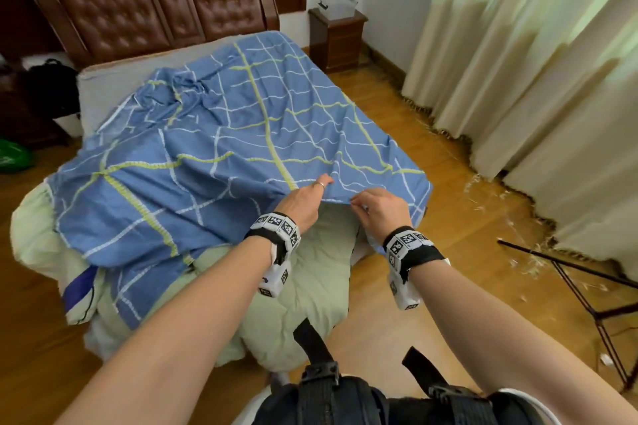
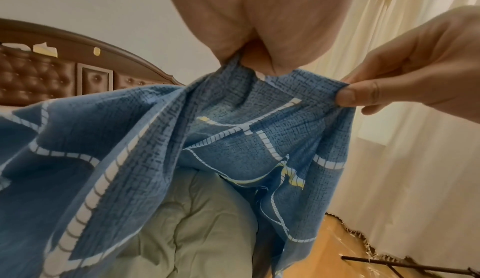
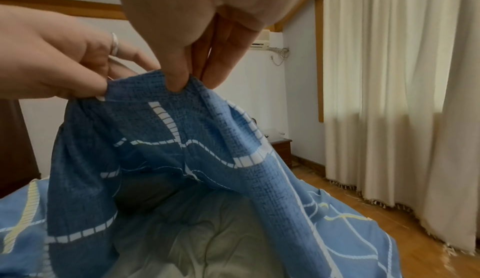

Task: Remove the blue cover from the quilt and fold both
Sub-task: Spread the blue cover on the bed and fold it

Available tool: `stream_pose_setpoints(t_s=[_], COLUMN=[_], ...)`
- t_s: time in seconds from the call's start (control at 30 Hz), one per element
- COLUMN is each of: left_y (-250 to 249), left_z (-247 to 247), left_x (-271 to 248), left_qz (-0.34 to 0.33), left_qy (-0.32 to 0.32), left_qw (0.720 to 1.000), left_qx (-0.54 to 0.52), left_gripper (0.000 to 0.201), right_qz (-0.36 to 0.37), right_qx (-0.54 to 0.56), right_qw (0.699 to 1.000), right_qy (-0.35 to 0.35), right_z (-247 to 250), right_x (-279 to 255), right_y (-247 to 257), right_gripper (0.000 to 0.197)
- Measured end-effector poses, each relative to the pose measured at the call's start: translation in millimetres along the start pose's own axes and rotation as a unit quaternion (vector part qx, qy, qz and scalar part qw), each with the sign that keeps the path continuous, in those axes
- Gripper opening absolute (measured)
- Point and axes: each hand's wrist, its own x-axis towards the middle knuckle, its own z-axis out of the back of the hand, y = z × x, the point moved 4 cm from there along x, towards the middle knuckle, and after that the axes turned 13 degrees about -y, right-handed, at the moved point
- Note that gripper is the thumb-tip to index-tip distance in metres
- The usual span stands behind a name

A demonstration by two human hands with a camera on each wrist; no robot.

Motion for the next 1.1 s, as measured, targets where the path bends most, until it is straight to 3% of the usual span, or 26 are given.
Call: stream_pose_setpoints(t_s=[0.27, 0.43, 0.57, 0.67, 0.8, 0.93, 1.1], left_y=[-68, -89, -108, -99, -74, -60, -51], left_z=[-28, -53, -77, -89, -92, -67, -33], left_x=[-8, -18, -27, -36, -47, -35, -26], left_qz=[0.018, 0.038, 0.025, 0.041, 0.122, 0.168, 0.136], left_qy=[-0.037, -0.025, -0.024, -0.067, -0.094, -0.11, -0.142], left_qw=[0.997, 0.996, 0.993, 0.985, 0.97, 0.967, 0.972], left_qx=[0.061, 0.076, 0.115, 0.152, 0.19, 0.157, 0.132], left_gripper=[0.048, 0.044, 0.041, 0.044, 0.058, 0.021, 0.022], right_qz=[-0.015, -0.035, -0.068, -0.104, -0.113, -0.115, -0.151], right_qx=[0.015, 0.056, 0.077, 0.104, 0.132, 0.14, 0.043], right_qw=[1.0, 0.992, 0.987, 0.985, 0.981, 0.982, 0.987], right_qy=[0.013, 0.11, 0.12, 0.092, 0.081, 0.059, 0.029], right_z=[44, 48, 63, 77, 88, 95, 95], right_x=[-31, -56, -79, -79, -64, -51, -38], right_y=[-52, -78, -99, -107, -105, -96, -96], right_gripper=[0.013, 0.014, 0.021, 0.022, 0.022, 0.023, 0.023])
